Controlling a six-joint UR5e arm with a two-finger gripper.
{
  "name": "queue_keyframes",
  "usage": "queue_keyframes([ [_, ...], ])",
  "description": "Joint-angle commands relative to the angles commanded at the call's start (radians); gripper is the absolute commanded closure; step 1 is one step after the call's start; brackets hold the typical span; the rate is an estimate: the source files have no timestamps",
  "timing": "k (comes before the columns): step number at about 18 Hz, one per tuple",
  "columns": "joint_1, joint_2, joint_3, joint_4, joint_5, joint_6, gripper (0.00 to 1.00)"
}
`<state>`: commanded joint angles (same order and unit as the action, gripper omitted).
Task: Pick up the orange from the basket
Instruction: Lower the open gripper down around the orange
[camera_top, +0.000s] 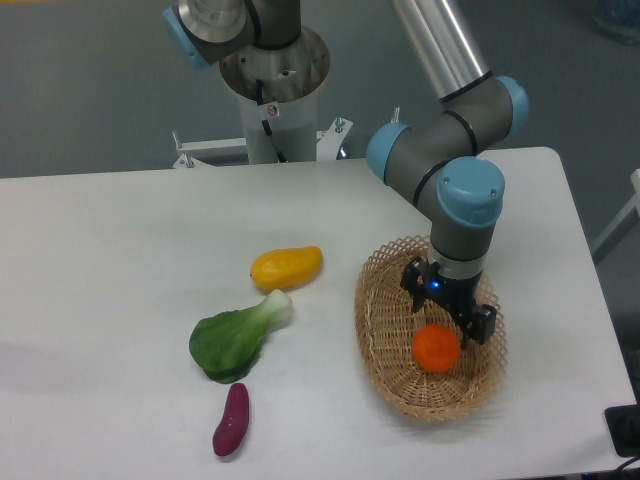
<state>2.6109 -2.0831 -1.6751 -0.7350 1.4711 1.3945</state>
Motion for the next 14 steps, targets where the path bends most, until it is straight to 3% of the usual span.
queue_keyframes([
  [14,-0.018,-0.041,0.008,0.008,-0.002,-0.043,0.0],
])
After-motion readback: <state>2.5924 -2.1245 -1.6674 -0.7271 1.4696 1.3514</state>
